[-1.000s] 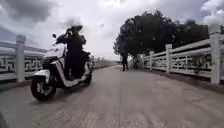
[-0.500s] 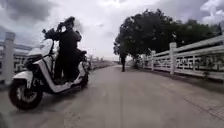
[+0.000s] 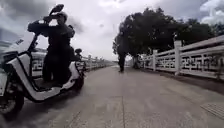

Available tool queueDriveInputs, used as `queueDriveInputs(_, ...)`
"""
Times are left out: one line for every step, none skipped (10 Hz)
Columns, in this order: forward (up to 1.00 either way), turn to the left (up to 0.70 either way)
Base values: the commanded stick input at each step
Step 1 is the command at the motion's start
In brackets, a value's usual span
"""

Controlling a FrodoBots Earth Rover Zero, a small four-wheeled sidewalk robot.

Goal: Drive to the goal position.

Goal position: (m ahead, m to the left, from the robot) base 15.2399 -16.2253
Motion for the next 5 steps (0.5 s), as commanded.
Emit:
queueDriveInputs(0.7, 0.0)
queueDriveInputs(0.7, 0.0)
queueDriveInputs(0.7, 0.0)
queueDriveInputs(0.7, 0.0)
queueDriveInputs(0.7, -0.05)
